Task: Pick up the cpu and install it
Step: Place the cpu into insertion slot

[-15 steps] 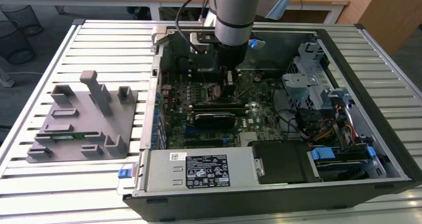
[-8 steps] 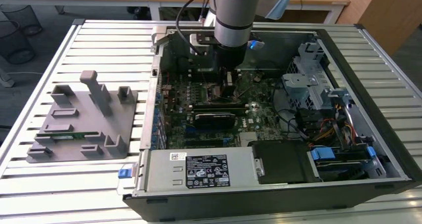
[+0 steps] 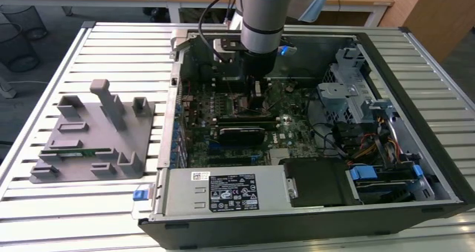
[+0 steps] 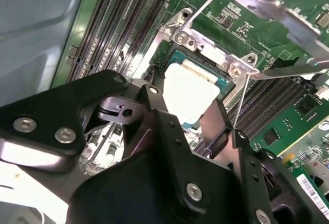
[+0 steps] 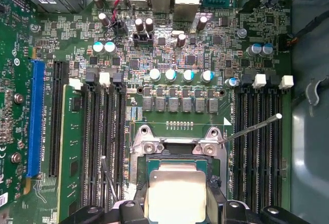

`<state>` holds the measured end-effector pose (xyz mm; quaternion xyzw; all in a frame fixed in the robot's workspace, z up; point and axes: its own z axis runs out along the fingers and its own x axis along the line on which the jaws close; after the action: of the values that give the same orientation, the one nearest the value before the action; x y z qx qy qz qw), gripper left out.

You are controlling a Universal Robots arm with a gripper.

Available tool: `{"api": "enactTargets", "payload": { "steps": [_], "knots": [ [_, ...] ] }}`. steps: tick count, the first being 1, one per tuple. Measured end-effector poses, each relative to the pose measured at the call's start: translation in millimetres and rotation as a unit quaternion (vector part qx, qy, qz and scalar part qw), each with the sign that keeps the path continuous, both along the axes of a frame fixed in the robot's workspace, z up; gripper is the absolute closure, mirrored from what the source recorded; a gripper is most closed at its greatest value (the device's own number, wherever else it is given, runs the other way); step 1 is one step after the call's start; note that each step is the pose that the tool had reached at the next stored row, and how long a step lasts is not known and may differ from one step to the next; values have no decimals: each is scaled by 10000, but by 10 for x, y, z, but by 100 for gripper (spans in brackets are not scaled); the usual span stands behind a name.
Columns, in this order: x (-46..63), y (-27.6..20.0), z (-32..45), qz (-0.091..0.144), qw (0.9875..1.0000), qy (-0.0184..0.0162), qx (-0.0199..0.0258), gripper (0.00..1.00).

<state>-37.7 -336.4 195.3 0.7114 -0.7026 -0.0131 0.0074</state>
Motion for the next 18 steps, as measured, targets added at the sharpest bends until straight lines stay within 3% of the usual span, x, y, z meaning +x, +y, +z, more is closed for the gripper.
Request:
{"api": "enactTargets", "payload": {
  "steps": [9,10,18],
  "knots": [
    [0,0,-2,0,10000,0,1,46],
    [0,0,-2,0,10000,0,1,40],
    [-3,18,2,-6,10000,0,1,40]
  ]
}}
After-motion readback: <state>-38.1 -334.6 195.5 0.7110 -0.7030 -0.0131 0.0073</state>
